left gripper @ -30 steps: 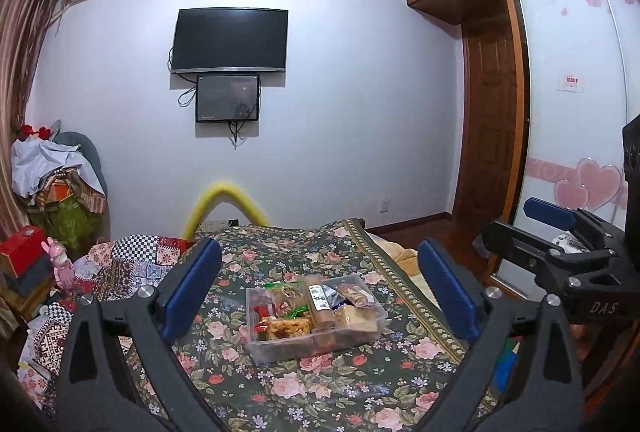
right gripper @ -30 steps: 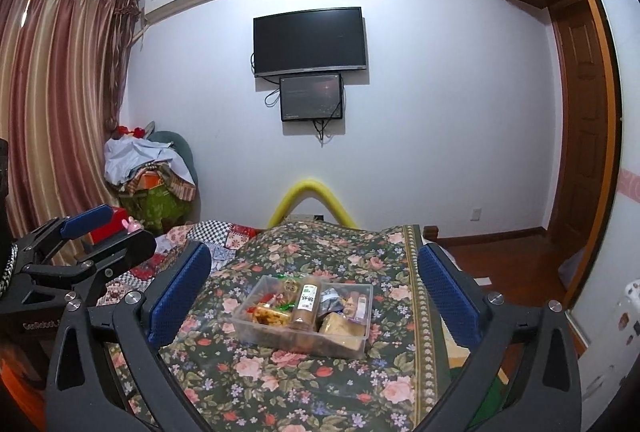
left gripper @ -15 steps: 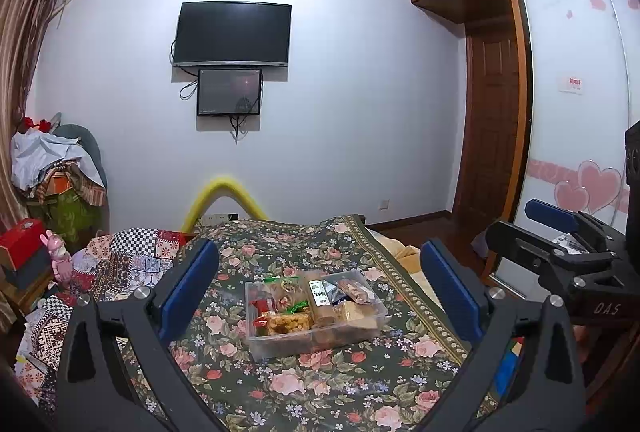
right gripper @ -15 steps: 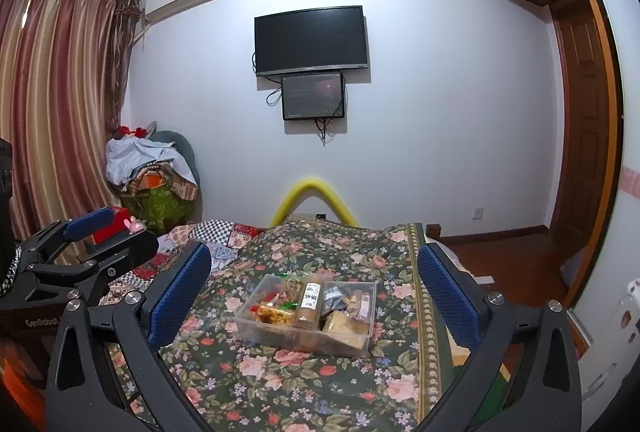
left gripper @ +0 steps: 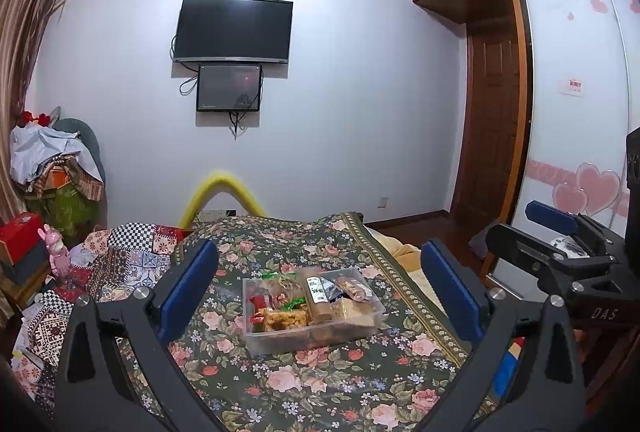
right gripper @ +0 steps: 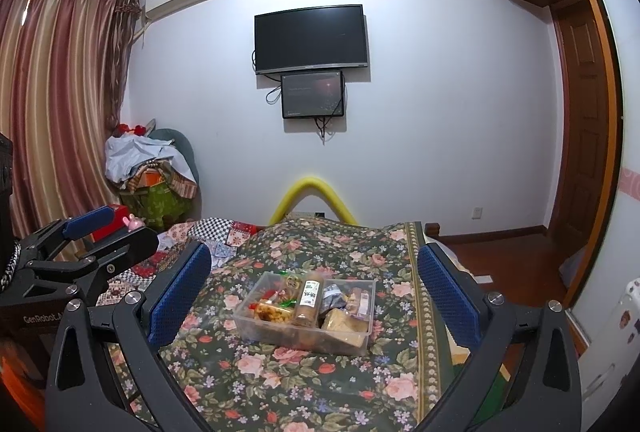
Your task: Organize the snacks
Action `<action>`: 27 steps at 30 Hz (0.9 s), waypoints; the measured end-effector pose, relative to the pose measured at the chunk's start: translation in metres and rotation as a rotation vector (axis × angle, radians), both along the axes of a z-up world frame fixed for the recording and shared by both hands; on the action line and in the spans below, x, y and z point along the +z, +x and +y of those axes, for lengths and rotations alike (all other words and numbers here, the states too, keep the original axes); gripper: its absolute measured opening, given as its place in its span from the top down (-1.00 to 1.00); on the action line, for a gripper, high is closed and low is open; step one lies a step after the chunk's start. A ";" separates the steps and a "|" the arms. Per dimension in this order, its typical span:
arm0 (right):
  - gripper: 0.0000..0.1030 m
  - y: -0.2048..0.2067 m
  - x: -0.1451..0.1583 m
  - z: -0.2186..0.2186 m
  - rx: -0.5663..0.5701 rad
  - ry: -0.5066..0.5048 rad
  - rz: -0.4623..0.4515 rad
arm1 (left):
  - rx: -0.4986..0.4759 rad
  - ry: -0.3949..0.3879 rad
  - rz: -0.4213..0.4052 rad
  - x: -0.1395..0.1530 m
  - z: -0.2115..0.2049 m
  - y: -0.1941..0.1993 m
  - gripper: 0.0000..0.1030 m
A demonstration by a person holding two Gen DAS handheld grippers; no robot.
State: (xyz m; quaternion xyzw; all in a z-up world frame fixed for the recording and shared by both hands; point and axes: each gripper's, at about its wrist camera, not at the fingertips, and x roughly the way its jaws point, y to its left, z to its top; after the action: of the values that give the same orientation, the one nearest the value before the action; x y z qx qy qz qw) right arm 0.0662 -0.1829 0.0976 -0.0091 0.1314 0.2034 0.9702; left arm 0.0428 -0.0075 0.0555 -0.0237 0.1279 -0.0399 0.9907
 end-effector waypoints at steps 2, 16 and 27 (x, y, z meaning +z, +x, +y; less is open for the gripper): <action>-1.00 -0.001 0.000 0.000 -0.002 -0.002 -0.002 | 0.001 0.004 0.000 0.000 -0.001 0.000 -0.99; -1.00 -0.001 0.000 -0.002 -0.007 -0.007 -0.002 | -0.003 0.001 0.006 -0.003 0.001 -0.003 -0.99; -1.00 -0.001 0.001 -0.001 -0.008 -0.013 -0.007 | -0.017 0.002 0.003 -0.002 0.001 -0.003 -0.99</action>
State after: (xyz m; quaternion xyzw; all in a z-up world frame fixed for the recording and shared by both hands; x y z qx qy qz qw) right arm 0.0649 -0.1839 0.0986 -0.0157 0.1292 0.1985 0.9714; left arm 0.0394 -0.0062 0.0537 -0.0215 0.1294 -0.0480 0.9902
